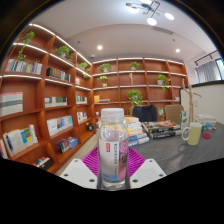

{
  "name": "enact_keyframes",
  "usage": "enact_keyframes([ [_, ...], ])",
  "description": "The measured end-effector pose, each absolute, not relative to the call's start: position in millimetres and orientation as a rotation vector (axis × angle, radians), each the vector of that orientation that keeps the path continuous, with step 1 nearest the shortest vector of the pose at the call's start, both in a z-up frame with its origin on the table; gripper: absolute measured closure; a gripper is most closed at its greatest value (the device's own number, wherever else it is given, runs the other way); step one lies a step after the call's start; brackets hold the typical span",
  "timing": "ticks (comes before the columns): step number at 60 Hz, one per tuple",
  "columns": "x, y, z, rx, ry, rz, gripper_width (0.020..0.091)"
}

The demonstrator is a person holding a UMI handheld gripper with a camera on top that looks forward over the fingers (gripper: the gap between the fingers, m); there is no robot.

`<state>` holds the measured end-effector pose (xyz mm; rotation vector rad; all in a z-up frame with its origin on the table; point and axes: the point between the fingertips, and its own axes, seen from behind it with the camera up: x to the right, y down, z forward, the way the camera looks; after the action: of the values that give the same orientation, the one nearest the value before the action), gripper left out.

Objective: Pour water

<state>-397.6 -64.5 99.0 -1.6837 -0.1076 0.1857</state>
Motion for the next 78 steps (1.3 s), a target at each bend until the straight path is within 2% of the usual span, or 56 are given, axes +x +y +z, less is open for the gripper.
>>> enact_keyframes([
  [6,-376,-60,100,-1.718,-0.064,0.188,0.0751],
  [15,-317,-37,123,-1.708,0.134,0.305,0.0751],
  [26,-241,12,163,-1.570,0.536,0.681,0.0750],
  [32,-200,48,170,-1.476,0.735,0.888,0.0751],
  [38,-166,82,166,-1.393,0.908,1.052,0.0751],
  [39,-166,72,174,-1.384,0.953,1.087,0.0751],
  [54,-112,107,168,-1.091,1.306,1.415,0.0751],
  [65,-84,106,184,-0.788,1.475,1.639,0.0753],
  [78,-84,110,174,-0.813,1.503,1.643,0.0752],
])
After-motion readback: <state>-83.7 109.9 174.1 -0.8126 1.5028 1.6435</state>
